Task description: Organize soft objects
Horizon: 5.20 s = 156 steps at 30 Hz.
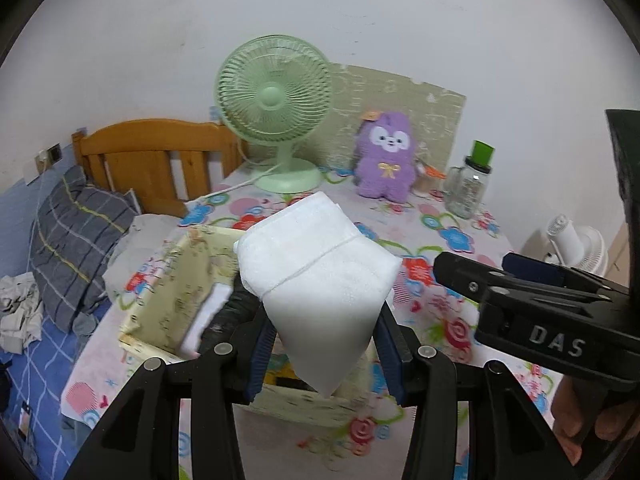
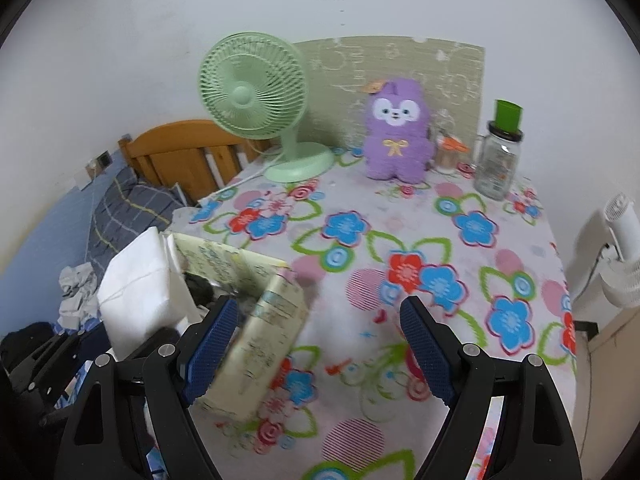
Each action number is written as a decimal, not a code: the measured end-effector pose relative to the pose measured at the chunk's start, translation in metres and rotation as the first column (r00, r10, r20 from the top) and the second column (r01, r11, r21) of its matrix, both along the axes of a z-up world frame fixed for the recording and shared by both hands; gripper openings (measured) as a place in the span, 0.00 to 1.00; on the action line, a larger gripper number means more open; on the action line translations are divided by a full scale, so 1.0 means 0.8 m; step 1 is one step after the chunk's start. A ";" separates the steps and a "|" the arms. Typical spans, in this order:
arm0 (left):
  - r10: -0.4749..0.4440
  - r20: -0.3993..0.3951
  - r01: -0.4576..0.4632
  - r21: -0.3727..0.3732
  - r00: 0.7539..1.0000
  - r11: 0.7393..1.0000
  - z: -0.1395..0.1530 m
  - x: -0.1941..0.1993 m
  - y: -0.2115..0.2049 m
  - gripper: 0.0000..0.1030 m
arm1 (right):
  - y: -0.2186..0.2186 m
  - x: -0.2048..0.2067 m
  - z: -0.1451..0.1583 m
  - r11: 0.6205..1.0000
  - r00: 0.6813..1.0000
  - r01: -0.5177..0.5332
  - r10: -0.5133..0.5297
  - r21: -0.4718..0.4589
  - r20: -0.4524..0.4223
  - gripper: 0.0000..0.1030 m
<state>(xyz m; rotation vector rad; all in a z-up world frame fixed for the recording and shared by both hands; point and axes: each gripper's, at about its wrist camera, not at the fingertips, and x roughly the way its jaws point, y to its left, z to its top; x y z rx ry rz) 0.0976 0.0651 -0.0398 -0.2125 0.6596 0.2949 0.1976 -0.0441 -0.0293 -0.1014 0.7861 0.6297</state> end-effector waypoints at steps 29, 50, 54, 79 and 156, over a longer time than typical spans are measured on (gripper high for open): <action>0.113 -0.050 -0.112 0.020 0.992 0.993 -0.018 -0.001 0.088 0.89 | 0.090 -0.014 0.005 0.996 0.996 -0.086 0.086 -0.024 0.008 0.83; 0.010 0.035 -0.011 0.042 0.999 0.999 0.026 -0.018 0.011 0.94 | -0.025 -0.044 0.042 0.998 0.996 0.049 -0.050 0.028 0.069 0.83; -0.023 0.057 0.021 0.046 0.998 0.999 0.038 -0.024 -0.018 0.98 | -0.063 -0.057 0.051 0.995 0.992 0.087 -0.091 0.039 0.088 0.83; -0.190 0.135 0.176 0.106 0.973 0.979 0.073 -0.067 -0.145 1.00 | -0.234 -0.130 0.078 0.957 0.946 0.264 -0.281 0.118 0.162 0.91; -0.195 0.180 0.169 0.152 0.964 0.974 0.088 -0.082 -0.146 1.00 | -0.237 -0.148 0.090 0.969 0.947 0.226 -0.243 0.102 0.212 0.93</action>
